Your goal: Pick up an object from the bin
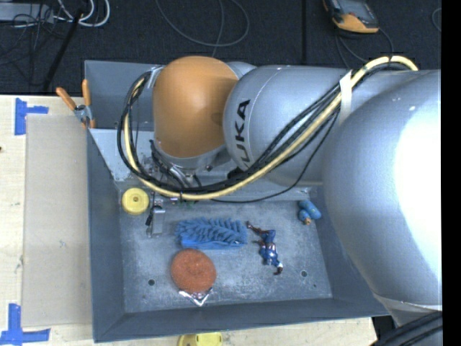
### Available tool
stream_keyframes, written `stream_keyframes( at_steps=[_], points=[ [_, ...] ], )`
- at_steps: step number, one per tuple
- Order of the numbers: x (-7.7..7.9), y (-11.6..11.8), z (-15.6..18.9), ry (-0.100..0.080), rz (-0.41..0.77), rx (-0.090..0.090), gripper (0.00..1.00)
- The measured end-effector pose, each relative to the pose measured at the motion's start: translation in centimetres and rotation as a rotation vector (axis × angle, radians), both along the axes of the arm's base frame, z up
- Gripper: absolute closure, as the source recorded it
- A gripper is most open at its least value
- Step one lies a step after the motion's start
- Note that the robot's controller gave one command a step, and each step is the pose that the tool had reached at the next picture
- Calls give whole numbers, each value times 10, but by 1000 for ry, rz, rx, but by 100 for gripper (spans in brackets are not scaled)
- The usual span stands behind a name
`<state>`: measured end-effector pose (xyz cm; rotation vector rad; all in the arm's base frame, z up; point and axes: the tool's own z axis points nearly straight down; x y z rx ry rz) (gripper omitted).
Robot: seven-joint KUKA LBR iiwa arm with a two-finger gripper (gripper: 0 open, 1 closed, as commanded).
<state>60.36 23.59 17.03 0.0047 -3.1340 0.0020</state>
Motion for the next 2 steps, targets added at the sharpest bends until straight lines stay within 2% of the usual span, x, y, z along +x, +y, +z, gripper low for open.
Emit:
stream_keyframes(
  at_steps=[1, 2],
  points=[
    [2, -1, 5, -7, -5, 2, 0],
    [8, -49, -47, -9, 118, 2, 0]
  ],
)
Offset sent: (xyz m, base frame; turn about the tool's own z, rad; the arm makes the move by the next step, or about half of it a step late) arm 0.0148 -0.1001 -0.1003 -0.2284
